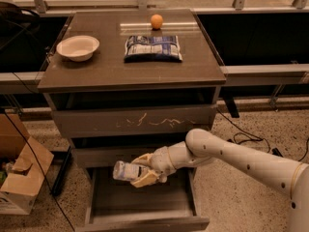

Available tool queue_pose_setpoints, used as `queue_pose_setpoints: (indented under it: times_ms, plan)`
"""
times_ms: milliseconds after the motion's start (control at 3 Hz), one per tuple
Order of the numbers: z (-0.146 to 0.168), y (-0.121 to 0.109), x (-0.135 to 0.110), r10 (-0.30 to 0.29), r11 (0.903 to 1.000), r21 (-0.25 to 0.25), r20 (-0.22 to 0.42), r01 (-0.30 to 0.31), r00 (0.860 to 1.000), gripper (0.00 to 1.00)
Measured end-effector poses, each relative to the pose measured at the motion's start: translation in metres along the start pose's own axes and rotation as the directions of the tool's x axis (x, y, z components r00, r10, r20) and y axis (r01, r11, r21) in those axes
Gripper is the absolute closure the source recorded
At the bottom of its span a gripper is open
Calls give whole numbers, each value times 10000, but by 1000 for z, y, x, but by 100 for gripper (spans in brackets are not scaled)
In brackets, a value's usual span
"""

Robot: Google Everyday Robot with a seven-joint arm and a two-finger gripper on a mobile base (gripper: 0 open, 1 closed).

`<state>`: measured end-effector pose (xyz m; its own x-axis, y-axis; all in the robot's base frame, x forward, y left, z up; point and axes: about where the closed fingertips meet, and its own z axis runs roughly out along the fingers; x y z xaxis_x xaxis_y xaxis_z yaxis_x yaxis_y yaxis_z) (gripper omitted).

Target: Place blue plastic bottle into bottom drawer

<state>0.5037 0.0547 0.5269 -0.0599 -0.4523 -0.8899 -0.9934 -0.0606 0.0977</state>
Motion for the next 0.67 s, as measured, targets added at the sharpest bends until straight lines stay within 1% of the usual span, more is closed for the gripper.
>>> queue_pose_setpoints:
  times_ms: [333,667]
  plan:
    - [0,0,0,0,10000,0,-2,0,10000,100]
    - [16,-11,28,324,9994,-87,-318,-327,9990,100]
